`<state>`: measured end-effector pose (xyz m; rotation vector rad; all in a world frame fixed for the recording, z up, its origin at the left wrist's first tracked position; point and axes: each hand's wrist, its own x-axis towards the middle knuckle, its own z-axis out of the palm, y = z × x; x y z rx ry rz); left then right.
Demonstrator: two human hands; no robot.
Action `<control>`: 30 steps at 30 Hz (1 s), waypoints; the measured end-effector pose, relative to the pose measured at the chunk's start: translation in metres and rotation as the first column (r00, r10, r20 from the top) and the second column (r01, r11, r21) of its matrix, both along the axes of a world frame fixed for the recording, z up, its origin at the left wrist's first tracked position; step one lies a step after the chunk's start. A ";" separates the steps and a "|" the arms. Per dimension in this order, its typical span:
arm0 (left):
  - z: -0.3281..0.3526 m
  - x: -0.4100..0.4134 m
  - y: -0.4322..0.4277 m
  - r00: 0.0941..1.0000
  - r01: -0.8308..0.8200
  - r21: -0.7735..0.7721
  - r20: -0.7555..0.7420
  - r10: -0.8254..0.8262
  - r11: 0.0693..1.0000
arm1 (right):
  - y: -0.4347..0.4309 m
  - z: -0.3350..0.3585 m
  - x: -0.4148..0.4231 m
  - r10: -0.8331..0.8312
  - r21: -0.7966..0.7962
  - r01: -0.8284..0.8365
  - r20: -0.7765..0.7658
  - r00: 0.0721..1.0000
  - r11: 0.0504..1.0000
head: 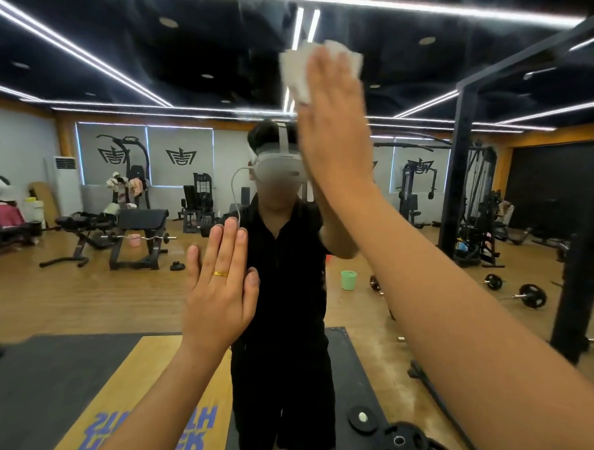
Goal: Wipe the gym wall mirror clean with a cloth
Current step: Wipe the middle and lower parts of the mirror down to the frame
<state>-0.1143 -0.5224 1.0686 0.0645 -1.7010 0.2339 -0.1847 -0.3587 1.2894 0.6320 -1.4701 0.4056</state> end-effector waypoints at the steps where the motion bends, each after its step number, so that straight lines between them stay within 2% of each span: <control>1: -0.001 0.000 0.000 1.000 -0.005 0.002 0.003 0.005 1.000 | 0.011 -0.006 -0.006 0.068 -0.099 -0.061 0.060 0.996 0.993; 3: -0.002 0.000 -0.001 1.000 -0.012 0.004 -0.001 0.012 1.000 | 0.008 -0.007 -0.003 0.157 -0.275 -0.107 0.169 0.973 0.956; 5: 0.000 -0.001 -0.004 1.000 -0.025 0.009 0.001 0.025 1.000 | -0.025 0.003 0.018 0.223 -0.431 -0.122 0.193 0.956 0.894; 6: 0.001 -0.001 -0.004 1.000 -0.024 0.012 0.002 0.024 1.000 | -0.042 0.009 0.027 0.246 -0.446 -0.148 0.170 0.954 0.883; 7: 0.001 -0.002 -0.003 1.000 -0.017 0.011 0.001 0.017 1.000 | -0.057 0.011 0.035 0.225 -0.374 -0.156 0.147 0.963 0.914; 9: 0.000 -0.001 -0.002 1.000 -0.006 0.003 -0.002 0.006 1.000 | -0.074 0.003 0.040 0.074 -0.063 -0.069 0.083 0.994 0.996; 10: 0.000 -0.001 -0.002 1.000 -0.007 -0.001 -0.001 0.007 1.000 | -0.069 0.000 0.034 0.019 0.070 -0.021 0.033 0.999 0.997; 12: 0.000 0.000 -0.004 1.000 -0.006 -0.001 0.009 0.006 1.000 | -0.041 -0.002 0.016 0.008 0.163 0.000 -0.046 0.999 0.987; 14: -0.001 0.001 -0.004 1.000 -0.008 0.001 0.016 0.008 1.000 | -0.007 -0.005 -0.002 0.067 0.048 -0.068 0.006 0.998 0.997; 16: -0.002 0.000 -0.004 1.000 -0.013 0.003 0.011 0.013 1.000 | 0.020 -0.006 -0.013 0.173 -0.181 -0.148 0.127 0.977 0.972; 18: -0.002 -0.001 -0.004 1.000 -0.021 0.003 0.001 0.021 1.000 | 0.012 -0.008 -0.005 0.262 -0.367 -0.186 0.168 0.950 0.911; 19: -0.001 -0.001 -0.005 1.000 -0.021 0.004 0.003 0.021 1.000 | -0.001 -0.012 0.004 0.255 -0.393 -0.177 0.155 0.955 0.902; 20: -0.001 -0.001 -0.005 1.000 -0.018 0.004 0.009 0.018 1.000 | -0.014 -0.018 0.011 0.234 -0.365 -0.182 0.103 0.967 0.913; 21: -0.002 0.000 -0.005 1.000 -0.013 0.004 0.015 0.013 1.000 | -0.024 -0.024 0.015 0.202 -0.269 -0.186 0.036 0.979 0.945; 23: -0.002 0.000 -0.005 1.000 -0.010 0.006 0.021 0.010 1.000 | -0.024 -0.040 0.010 0.099 0.078 -0.093 -0.085 0.991 0.993; 24: -0.002 0.000 -0.004 1.000 -0.013 0.006 0.023 0.012 1.000 | -0.009 -0.039 0.004 0.081 0.204 -0.056 -0.115 0.990 0.977; 25: -0.002 0.000 -0.003 1.000 -0.014 0.004 0.023 0.014 1.000 | 0.011 -0.032 -0.004 0.096 0.262 -0.066 -0.103 0.990 0.963; 26: -0.002 0.000 -0.001 1.000 -0.016 0.001 0.021 0.016 1.000 | 0.030 -0.026 -0.011 0.112 0.237 -0.097 -0.054 0.992 0.967; 27: -0.001 0.000 -0.001 1.000 -0.017 0.001 0.019 0.017 1.000 | 0.047 -0.019 -0.016 0.128 0.144 -0.129 0.017 0.992 0.981; 30: 0.000 0.000 -0.001 1.000 -0.017 0.009 0.017 0.017 1.000 | 0.056 -0.010 -0.018 0.253 -0.266 -0.208 0.147 0.956 0.941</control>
